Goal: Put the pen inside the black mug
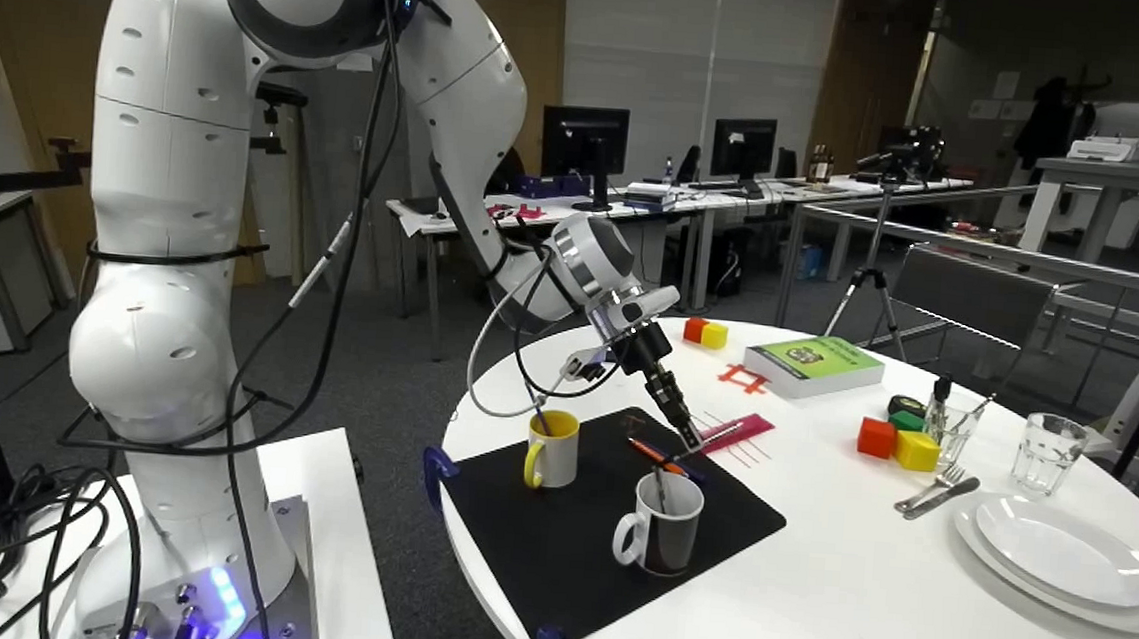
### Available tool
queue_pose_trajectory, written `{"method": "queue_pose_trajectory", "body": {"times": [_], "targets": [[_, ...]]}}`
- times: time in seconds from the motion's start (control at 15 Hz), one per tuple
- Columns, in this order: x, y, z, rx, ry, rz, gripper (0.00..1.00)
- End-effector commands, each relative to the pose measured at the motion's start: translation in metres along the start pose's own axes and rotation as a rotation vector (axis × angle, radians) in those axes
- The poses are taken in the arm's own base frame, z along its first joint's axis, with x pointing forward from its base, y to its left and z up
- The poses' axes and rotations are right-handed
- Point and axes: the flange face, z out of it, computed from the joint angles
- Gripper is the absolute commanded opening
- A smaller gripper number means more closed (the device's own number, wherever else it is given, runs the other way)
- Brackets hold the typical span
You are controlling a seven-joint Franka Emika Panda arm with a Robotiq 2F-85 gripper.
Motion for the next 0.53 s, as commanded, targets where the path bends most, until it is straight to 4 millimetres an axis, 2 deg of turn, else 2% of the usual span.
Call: {"method": "queue_pose_trajectory", "body": {"times": [0.0,0.47], "targets": [[-0.006,0.014,0.001,-0.016,0.030,0.011,0.02],[-0.017,0.020,0.014,-0.015,0.047,0.043,0.02]]}}
